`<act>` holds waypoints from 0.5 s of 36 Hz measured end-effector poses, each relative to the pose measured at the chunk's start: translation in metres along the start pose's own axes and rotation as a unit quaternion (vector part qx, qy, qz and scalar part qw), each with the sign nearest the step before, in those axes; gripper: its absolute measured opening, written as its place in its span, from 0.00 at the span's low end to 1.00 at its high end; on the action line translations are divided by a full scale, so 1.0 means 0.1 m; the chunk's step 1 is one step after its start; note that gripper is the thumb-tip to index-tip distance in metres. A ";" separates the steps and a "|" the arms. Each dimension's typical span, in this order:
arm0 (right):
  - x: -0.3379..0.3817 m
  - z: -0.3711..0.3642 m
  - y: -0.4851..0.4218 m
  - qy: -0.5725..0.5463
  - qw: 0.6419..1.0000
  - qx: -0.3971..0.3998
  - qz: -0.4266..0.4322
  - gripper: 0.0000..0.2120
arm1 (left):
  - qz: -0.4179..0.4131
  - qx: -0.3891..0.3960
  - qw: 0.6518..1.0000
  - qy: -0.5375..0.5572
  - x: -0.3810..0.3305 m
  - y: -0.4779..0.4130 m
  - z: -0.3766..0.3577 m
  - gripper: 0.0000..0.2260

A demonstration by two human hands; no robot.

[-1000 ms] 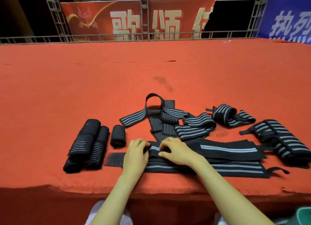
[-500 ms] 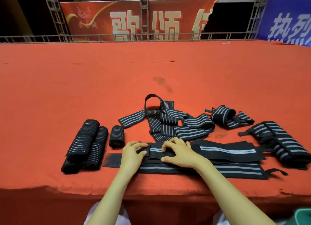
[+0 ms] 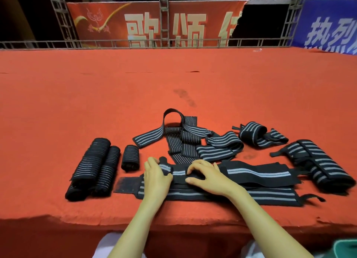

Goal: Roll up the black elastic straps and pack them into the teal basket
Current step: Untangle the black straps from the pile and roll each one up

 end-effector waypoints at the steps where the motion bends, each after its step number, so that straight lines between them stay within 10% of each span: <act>1: -0.01 0.01 0.01 -0.006 1.000 -0.001 0.004 0.06 | -0.035 -0.012 0.999 0.003 -0.02 0.03 -0.03 0.19; 11: -0.17 0.14 0.11 0.053 0.998 -0.021 -0.005 0.04 | -0.264 0.137 0.952 -0.074 -0.08 0.11 -0.16 0.28; 18: -0.40 0.24 0.24 0.055 0.997 -0.051 -0.031 0.04 | -0.181 0.183 0.966 0.030 -0.18 0.05 -0.13 0.12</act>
Point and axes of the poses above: each hand's wrist, its own y-axis away from the middle knuckle, its own z-axis out of the back of the hand, x = y × z, the point moved 2 cm from there along -y, towards the middle knuckle, and after that the axes turned 3 degrees about x, right-handed, at the moved point
